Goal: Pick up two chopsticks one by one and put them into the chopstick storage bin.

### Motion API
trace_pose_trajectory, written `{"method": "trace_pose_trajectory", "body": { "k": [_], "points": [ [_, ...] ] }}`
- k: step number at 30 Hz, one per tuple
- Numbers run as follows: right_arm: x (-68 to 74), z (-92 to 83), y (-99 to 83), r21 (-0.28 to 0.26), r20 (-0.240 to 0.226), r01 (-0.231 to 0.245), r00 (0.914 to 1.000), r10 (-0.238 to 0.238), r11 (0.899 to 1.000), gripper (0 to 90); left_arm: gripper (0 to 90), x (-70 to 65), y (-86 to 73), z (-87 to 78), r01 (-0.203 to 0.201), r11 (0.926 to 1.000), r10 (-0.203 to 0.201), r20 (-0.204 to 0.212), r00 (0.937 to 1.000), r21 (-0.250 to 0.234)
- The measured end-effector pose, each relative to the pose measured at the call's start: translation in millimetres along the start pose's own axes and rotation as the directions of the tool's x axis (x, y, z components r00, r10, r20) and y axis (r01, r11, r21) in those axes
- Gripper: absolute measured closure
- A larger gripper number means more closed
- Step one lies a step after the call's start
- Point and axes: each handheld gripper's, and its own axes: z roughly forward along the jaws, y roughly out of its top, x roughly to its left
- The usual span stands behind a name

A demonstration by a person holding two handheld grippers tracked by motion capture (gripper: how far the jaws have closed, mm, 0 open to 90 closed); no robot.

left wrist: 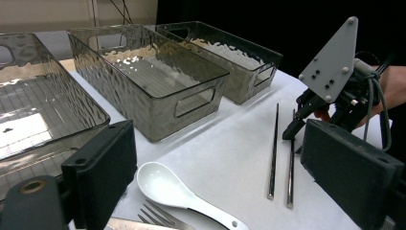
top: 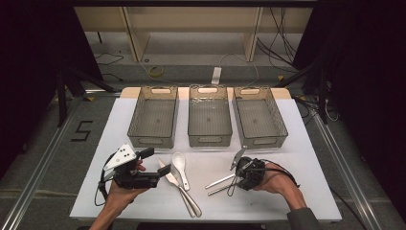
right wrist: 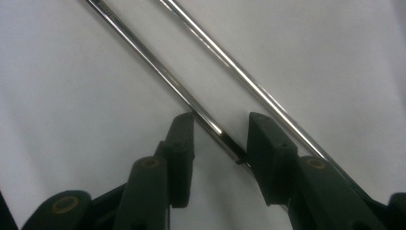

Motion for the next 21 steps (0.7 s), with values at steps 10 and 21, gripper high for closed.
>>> {"method": "trace_pose_trajectory", "body": {
  "k": [10, 21],
  "points": [
    [4.4, -0.1, 3.1, 0.041, 0.000, 0.014, 0.9999, -0.014, 0.999, 65.1, 11.5, -0.7, 0.3, 0.1, -0.008, 1.0000, 0.008, -0.002, 1.0000, 0.004],
    [8.2, 0.3, 6.1, 0.063, 0.004, 0.064, 0.9979, -0.064, 0.996, 71.2, 11.5, -1.1, 0.4, -0.3, -0.009, 1.0000, 0.009, -0.004, 1.0000, 0.001]
  ]
}}
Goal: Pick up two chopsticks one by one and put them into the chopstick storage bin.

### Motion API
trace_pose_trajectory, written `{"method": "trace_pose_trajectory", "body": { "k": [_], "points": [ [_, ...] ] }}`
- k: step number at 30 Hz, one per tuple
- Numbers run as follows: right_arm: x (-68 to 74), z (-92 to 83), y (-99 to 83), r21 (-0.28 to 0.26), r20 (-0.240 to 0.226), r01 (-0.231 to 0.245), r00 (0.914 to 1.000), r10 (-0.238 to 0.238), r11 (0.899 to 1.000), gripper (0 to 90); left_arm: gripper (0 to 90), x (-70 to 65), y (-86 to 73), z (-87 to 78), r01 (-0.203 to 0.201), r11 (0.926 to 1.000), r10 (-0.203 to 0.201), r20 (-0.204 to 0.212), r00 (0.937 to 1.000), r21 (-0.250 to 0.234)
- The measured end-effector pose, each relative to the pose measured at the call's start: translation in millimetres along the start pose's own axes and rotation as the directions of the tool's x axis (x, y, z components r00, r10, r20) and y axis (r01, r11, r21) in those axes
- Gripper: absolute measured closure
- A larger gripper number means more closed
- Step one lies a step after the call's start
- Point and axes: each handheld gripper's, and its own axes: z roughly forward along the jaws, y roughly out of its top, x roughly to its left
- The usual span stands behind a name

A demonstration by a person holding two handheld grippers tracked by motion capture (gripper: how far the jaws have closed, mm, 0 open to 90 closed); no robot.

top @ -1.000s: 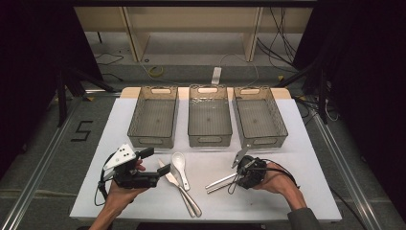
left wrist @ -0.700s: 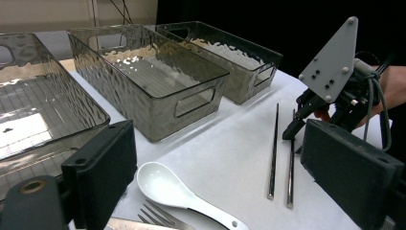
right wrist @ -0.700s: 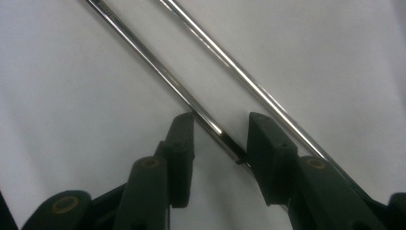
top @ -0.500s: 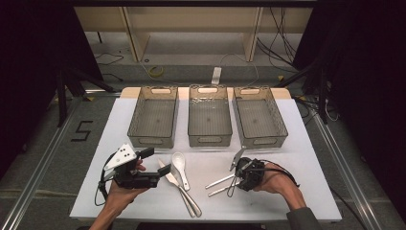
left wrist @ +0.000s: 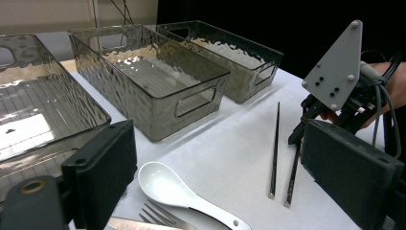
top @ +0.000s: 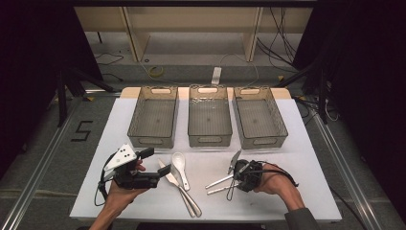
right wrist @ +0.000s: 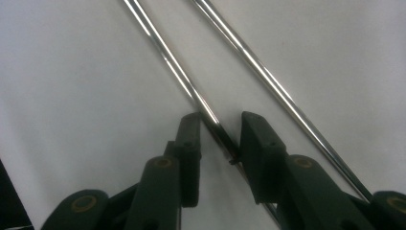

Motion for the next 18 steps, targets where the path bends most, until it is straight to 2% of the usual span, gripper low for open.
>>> {"method": "trace_pose_trajectory", "body": {
  "k": [18],
  "points": [
    [6.3, 0.0, 3.7, 0.023, -0.006, 0.069, 0.9976, -0.068, 0.997, 84.7, 11.5, -1.1, 0.0, 0.2, -0.004, 1.0000, 0.004, 0.005, 1.0000, 0.004]
  ]
}}
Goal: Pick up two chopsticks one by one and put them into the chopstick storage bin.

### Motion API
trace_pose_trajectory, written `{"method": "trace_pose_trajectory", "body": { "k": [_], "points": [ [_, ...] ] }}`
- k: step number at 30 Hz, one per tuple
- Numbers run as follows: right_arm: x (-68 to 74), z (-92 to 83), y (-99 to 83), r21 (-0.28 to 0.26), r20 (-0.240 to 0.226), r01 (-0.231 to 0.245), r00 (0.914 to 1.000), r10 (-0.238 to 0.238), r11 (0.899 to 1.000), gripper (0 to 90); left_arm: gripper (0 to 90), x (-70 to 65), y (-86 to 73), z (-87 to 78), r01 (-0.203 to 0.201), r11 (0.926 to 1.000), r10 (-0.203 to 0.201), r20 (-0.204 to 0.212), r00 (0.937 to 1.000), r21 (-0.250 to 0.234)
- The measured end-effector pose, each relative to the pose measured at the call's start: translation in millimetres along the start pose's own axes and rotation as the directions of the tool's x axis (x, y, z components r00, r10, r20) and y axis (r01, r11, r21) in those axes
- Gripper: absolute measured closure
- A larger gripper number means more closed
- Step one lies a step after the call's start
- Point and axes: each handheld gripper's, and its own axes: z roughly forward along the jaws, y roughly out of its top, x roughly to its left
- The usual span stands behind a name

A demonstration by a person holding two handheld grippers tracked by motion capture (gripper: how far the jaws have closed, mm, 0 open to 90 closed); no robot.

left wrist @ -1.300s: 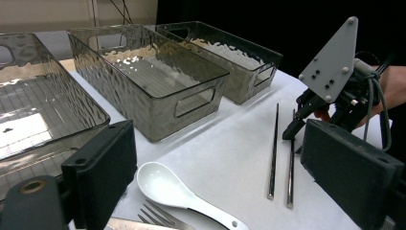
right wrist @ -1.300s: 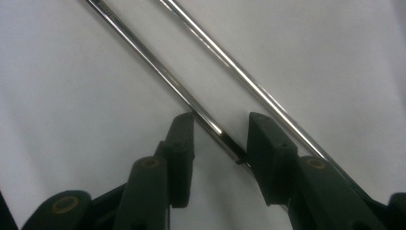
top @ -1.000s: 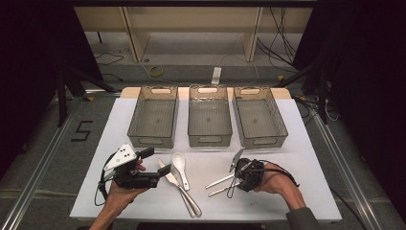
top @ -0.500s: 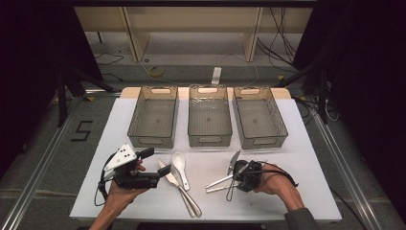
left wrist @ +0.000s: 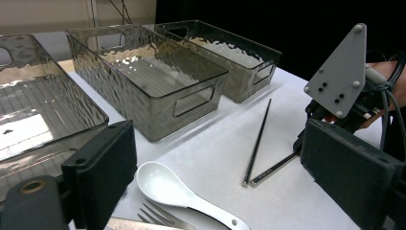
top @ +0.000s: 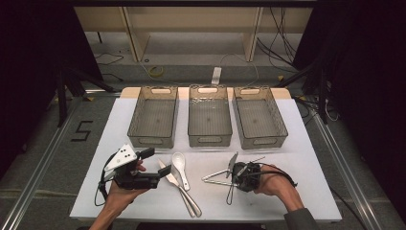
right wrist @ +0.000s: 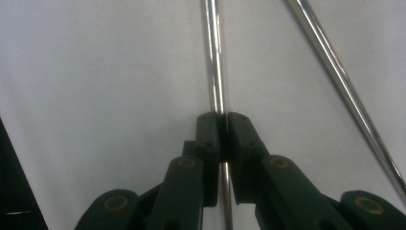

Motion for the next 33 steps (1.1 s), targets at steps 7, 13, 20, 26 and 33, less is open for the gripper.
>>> {"method": "trace_pose_trajectory", "body": {
  "k": [7, 13, 20, 26, 33],
  "points": [
    [2.2, -0.3, 1.7, 0.013, 0.009, 0.016, 0.9998, -0.016, 1.000, 86.1, 11.5, -0.4, 0.1, 0.7, -0.006, 1.0000, 0.006, 0.003, 1.0000, 0.005],
    [2.8, -2.3, 1.5, 0.011, 0.014, 0.025, 0.9996, -0.025, 1.000, 86.4, 11.5, -1.3, -0.6, 4.2, -0.011, 0.9992, 0.009, 0.031, 0.9995, 0.040],
    [4.0, -21.0, 1.4, -0.055, 0.047, 0.039, 0.9982, -0.037, 0.998, 86.5, 11.6, -6.9, -2.8, 16.0, -0.039, 0.9929, 0.030, 0.078, 0.9965, 0.112],
    [8.7, -33.4, 5.2, -0.083, 0.071, 0.057, 0.9961, -0.051, 0.995, 86.5, 12.1, -13.7, -5.8, 35.2, -0.091, 0.9744, 0.065, 0.129, 0.9895, 0.206],
    [20.9, -40.8, 17.5, -0.093, 0.094, 0.113, 0.9901, -0.104, 0.989, 86.5, 15.7, -25.7, -10.9, 61.4, -0.195, 0.9284, 0.142, 0.182, 0.9729, 0.317]
  ]
}}
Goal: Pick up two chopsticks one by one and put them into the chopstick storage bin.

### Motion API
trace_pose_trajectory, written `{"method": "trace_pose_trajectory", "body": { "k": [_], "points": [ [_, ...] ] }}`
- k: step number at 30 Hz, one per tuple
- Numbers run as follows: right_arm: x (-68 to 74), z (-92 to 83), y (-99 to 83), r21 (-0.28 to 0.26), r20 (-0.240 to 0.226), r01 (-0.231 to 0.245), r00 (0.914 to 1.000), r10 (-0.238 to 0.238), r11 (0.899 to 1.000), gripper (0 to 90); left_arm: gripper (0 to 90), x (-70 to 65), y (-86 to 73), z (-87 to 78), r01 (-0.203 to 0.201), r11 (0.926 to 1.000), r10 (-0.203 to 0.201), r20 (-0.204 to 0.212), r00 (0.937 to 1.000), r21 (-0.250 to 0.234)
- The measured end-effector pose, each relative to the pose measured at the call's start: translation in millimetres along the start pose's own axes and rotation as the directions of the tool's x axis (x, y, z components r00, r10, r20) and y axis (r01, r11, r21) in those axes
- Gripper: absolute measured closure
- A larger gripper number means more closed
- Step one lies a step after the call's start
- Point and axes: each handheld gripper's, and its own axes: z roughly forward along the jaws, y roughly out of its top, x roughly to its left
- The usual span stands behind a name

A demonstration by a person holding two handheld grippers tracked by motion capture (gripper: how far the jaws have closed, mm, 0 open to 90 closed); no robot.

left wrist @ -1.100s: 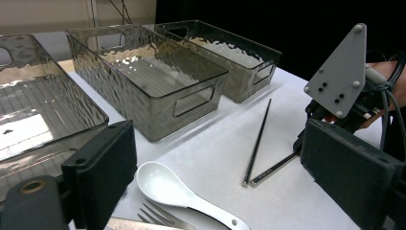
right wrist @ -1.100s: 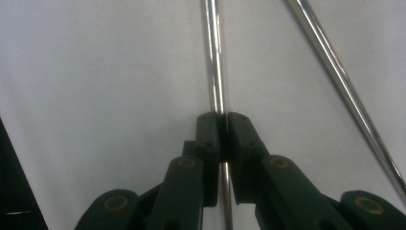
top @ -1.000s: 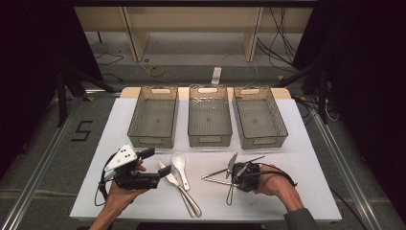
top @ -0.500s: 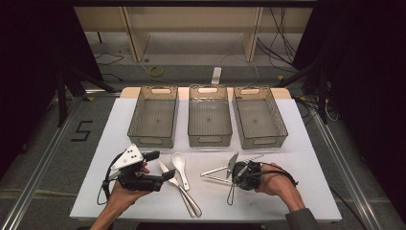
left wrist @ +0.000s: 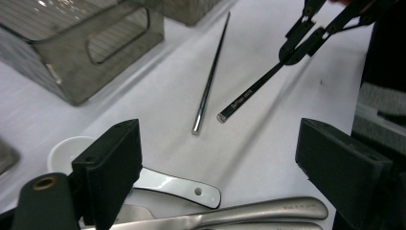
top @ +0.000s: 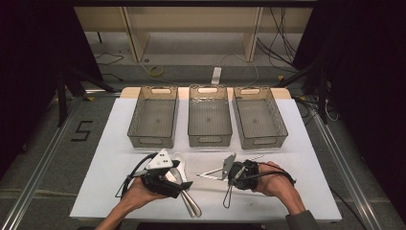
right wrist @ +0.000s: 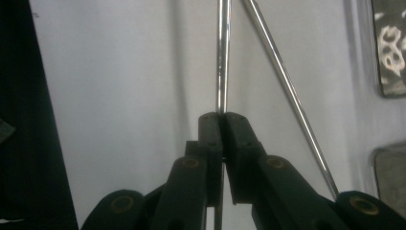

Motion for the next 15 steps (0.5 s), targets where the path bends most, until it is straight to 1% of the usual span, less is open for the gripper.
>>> {"method": "trace_pose_trajectory", "body": {
  "k": [1, 2, 3, 4, 5, 6, 7, 8, 9, 10, 11, 12, 14, 15],
  "points": [
    [1.9, -0.3, 1.9, -0.005, -0.001, 0.004, 1.0000, -0.004, 1.000, 86.5, 16.4, -1.4, 1.1, 3.6, -0.022, 0.9997, 0.022, 0.000, 0.9998, 0.014],
    [3.4, -0.7, 4.1, -0.008, 0.000, 0.017, 0.9999, -0.017, 1.000, 86.5, 17.3, -3.1, 2.2, 7.1, -0.043, 0.9986, 0.042, 0.011, 0.9990, 0.030],
    [5.4, -1.1, 6.2, -0.011, -0.002, 0.026, 0.9996, -0.027, 1.000, 86.4, 17.4, -6.7, 4.3, 13.1, -0.079, 0.9952, 0.077, 0.026, 0.9967, 0.059],
    [7.3, -1.8, 8.3, -0.013, -0.002, 0.036, 0.9994, -0.036, 0.999, 86.4, 18.1, -8.1, 5.2, 15.6, -0.097, 0.9927, 0.095, 0.028, 0.9951, 0.072],
    [7.3, -1.8, 8.3, -0.013, -0.002, 0.036, 0.9994, -0.036, 0.999, 86.4, 18.5, -8.1, 5.2, 15.6, -0.097, 0.9927, 0.095, 0.028, 0.9951, 0.072],
    [10.8, -3.2, 12.1, -0.013, -0.004, 0.050, 0.9988, -0.050, 0.999, 86.4, 19.1, -11.0, 6.8, 20.2, -0.133, 0.9866, 0.130, 0.030, 0.9910, 0.095],
    [11.8, -3.4, 13.7, -0.019, -0.003, 0.065, 0.9979, -0.065, 0.998, 86.4, 19.6, -12.3, 7.7, 22.4, -0.143, 0.9844, 0.140, 0.036, 0.9895, 0.102],
    [12.6, -3.9, 15.3, -0.018, -0.004, 0.079, 0.9969, -0.079, 0.997, 86.4, 20.6, -12.3, 7.7, 22.4, -0.143, 0.9844, 0.140, 0.036, 0.9895, 0.102],
    [13.9, -4.1, 16.8, -0.021, 0.002, 0.086, 0.9963, -0.086, 0.996, 86.4, 22.2, -14.0, 9.1, 25.6, -0.176, 0.9766, 0.170, 0.058, 0.9837, 0.123],
    [13.9, -4.1, 16.8, -0.021, 0.002, 0.086, 0.9963, -0.086, 0.996, 86.4, 24.9, -14.0, 9.1, 25.6, -0.176, 0.9766, 0.170, 0.058, 0.9837, 0.123],
    [15.4, -3.7, 18.0, -0.026, 0.002, 0.091, 0.9958, -0.091, 0.995, 86.4, 24.9, -14.9, 9.7, 27.0, -0.191, 0.9727, 0.183, 0.066, 0.9808, 0.133],
    [17.5, -4.4, 20.1, -0.023, 0.002, 0.100, 0.9950, -0.100, 0.995, 86.4, 29.0, -16.0, 9.7, 28.1, -0.203, 0.9695, 0.194, 0.074, 0.9782, 0.138],
    [18.9, -4.5, 21.4, -0.022, 0.003, 0.111, 0.9938, -0.111, 0.994, 86.4, 33.3, -18.4, 9.1, 29.5, -0.234, 0.9607, 0.225, 0.075, 0.9714, 0.149],
    [19.9, -4.5, 22.4, -0.024, 0.008, 0.110, 0.9939, -0.110, 0.994, 86.4, 35.7, -19.7, 8.6, 29.7, -0.245, 0.9578, 0.236, 0.077, 0.9688, 0.151]
  ]
}}
